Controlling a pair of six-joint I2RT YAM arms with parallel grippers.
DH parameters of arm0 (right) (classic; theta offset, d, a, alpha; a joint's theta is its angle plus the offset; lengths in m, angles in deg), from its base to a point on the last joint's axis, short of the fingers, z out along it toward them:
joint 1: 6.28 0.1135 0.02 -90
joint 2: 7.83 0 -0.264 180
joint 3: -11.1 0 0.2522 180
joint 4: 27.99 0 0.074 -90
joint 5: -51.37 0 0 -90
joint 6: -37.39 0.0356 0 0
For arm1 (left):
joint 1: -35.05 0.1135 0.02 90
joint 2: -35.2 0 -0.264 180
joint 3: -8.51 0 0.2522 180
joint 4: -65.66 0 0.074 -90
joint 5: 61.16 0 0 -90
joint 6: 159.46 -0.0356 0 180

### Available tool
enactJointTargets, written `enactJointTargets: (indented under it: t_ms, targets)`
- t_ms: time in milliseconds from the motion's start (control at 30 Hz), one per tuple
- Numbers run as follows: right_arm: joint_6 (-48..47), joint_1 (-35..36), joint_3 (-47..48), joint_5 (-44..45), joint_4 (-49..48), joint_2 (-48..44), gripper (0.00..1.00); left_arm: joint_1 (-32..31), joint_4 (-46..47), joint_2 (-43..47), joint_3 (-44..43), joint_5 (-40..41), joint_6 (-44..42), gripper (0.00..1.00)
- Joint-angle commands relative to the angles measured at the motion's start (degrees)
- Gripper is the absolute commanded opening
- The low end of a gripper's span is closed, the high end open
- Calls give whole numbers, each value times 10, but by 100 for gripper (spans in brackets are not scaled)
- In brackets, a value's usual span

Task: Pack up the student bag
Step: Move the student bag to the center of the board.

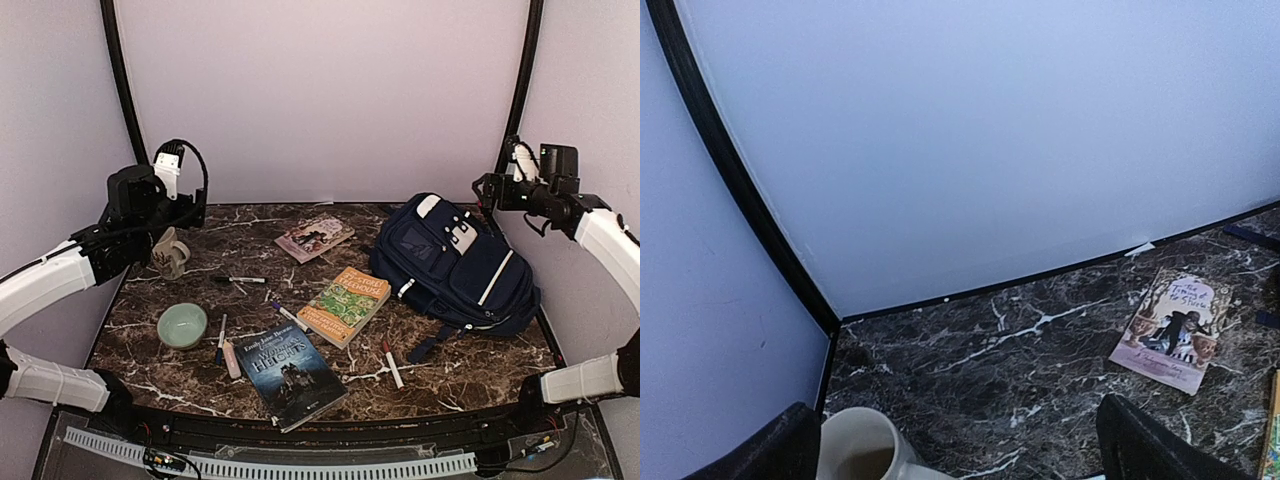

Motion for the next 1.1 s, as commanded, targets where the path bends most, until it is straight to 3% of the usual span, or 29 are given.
enactJointTargets:
  t_ms: [0,167,333,567,800,933,1067]
  targets:
    - [-41,-10,-38,-24,0,-18,100,57,8,16,35,-54,24,97]
    - [-103,-19,-74,-48,33,-24,99,124,-13,23,58,-172,66,83]
    - [-172,-27,-92,-47,81,-32,98,115,-58,19,42,-243,99,70]
    - [-190,-34,-42,-128,122,-9,97,44,-74,9,21,-341,164,63]
    - [-162,-36,99,-185,151,87,96,-50,-75,-40,-25,-392,185,61]
    - [-185,-38,215,-167,209,176,94,-96,-73,-105,-76,-416,191,61]
    - [-223,-39,229,-105,237,211,90,-143,-67,-190,-133,-423,193,61]
